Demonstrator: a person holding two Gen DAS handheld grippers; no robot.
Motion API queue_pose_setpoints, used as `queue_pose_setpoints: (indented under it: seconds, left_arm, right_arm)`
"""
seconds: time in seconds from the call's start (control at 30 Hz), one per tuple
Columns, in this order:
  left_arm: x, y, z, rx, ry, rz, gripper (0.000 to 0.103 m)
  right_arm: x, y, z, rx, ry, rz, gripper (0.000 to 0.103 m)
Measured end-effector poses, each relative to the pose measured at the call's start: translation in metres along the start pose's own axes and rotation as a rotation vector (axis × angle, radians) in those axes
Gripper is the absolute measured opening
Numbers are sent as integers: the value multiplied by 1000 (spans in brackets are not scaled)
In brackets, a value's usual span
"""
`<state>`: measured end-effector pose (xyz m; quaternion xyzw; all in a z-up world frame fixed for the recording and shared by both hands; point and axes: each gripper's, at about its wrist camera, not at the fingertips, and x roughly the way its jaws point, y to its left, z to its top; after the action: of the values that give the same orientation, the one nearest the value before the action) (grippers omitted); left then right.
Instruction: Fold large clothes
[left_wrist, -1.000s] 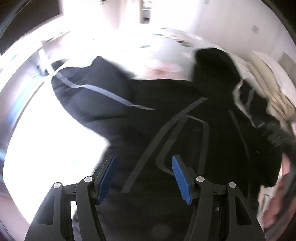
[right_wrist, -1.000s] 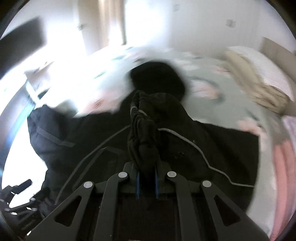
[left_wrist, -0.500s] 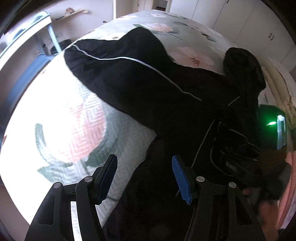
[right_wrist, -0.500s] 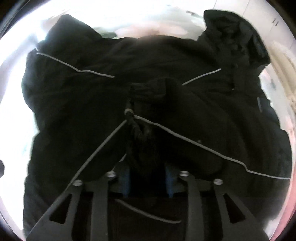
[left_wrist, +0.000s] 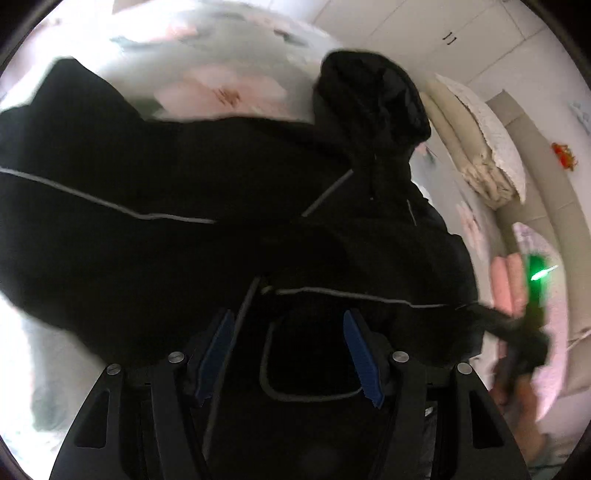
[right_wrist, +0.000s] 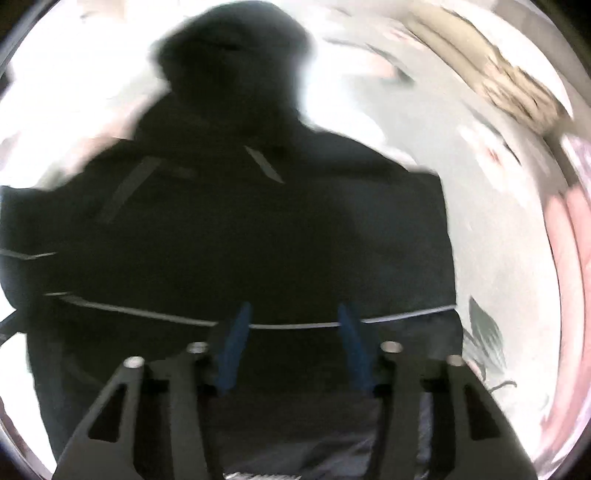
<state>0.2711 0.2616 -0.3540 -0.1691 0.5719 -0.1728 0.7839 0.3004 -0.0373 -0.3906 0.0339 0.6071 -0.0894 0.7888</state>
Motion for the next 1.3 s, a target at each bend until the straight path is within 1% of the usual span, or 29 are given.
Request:
queue_pose_setpoints:
  seconds: [0.03, 0.07, 0.1, 0.13, 0.2, 0.3, 0.33, 0.37, 0.4, 0.43, 0.47, 0.53, 0.57, 0.67, 0.7, 0.73, 0.77, 0.83, 0.87, 0.93, 1.0, 1.03, 1.07, 1.13, 1.17, 1.2, 1.23, 1.27, 1.3]
  left_arm:
    - [8, 2, 4, -14, 10, -14, 64]
    - [16, 6, 7, -30, 24, -17, 64]
    - [23, 8, 10, -39, 39, 1, 64]
    - [27, 9, 11, -37, 45, 5, 64]
    - [38, 10, 13, -31, 81, -12, 63]
    - [47, 9, 16, -37, 93, -52, 63]
    - [50, 9, 19, -44, 88, -87, 62]
    - [51, 9, 20, -56, 88, -121, 42]
    - [54, 8, 25, -63, 92, -131, 34]
    - [54, 6, 26, -62, 87, -115, 24]
    - [51, 3, 29, -50, 78, -94, 20]
    - [35, 1, 35, -59, 40, -125, 18]
    - [20, -1, 41, -57, 1, -142, 18]
    - [-16, 0, 61, -49, -97, -121, 18]
    - [-23, 5, 65, -57, -115, -115, 18]
    - [-28, 14, 70, -66, -126, -94, 18]
    - [-26, 20, 72, -67, -116, -75, 19]
    - [-9, 36, 69, -65, -30, -39, 22]
    - [7, 43, 64, -60, 35, 21, 25]
    - [31, 48, 48, -23, 96, 130, 27]
    - [34, 48, 40, -8, 72, 130, 29]
    - [32, 46, 39, -6, 56, 131, 30]
    - [29, 43, 38, -1, 42, 136, 32]
    - [23, 42, 37, 2, 27, 153, 36]
    - [13, 41, 36, 4, 8, 182, 42]
    - [3, 40, 35, 11, -17, 220, 42]
    - [-11, 35, 33, 28, -66, 292, 45]
    - [-29, 32, 33, 54, -118, 366, 54]
    - [-38, 27, 35, 65, -146, 391, 59]
  right_arm:
    - [25, 4, 3, 1, 60, 23, 51]
    - [34, 5, 3, 12, 56, 34, 51]
    - [32, 6, 3, 19, 29, 31, 51]
    - [30, 10, 5, 10, 37, 13, 51]
    - [28, 12, 6, 11, 38, 7, 51]
    - [23, 6, 1, 14, 22, 31, 52]
    - [19, 5, -1, 10, 22, 35, 52]
    - [13, 3, -3, 8, 25, 42, 52]
    - [10, 2, -4, 11, 24, 53, 53]
    - [3, -5, -6, 17, 22, 78, 53]
    - [-5, -16, -9, 25, 20, 113, 53]
    - [-21, -25, -9, 51, 13, 170, 53]
    - [-33, -29, -10, 63, -1, 195, 53]
    - [-61, -38, -11, 67, -57, 236, 56]
    - [-71, -39, -11, 63, -83, 238, 60]
    - [-78, -38, -9, 60, -104, 229, 66]
    - [-83, -38, -8, 59, -121, 214, 68]
    - [-78, -37, -7, 64, -126, 166, 70]
    - [-68, -40, -7, 74, -103, 134, 70]
    - [-40, -41, -2, 97, -28, 64, 70]
    - [-2, -37, 0, 110, 79, 23, 69]
    - [7, -42, 2, 115, 84, 36, 73]
    - [7, -41, 2, 113, 58, 42, 76]
    - [3, -35, 5, 83, 74, 16, 77]
    - [-1, -34, 7, 71, 84, 18, 77]
    - [-6, -33, 9, 68, 90, 26, 75]
    - [-16, -34, 12, 69, 78, 35, 72]
    - [-31, -35, 16, 66, 35, 41, 72]
    - [-45, -33, 21, 54, -9, 29, 72]
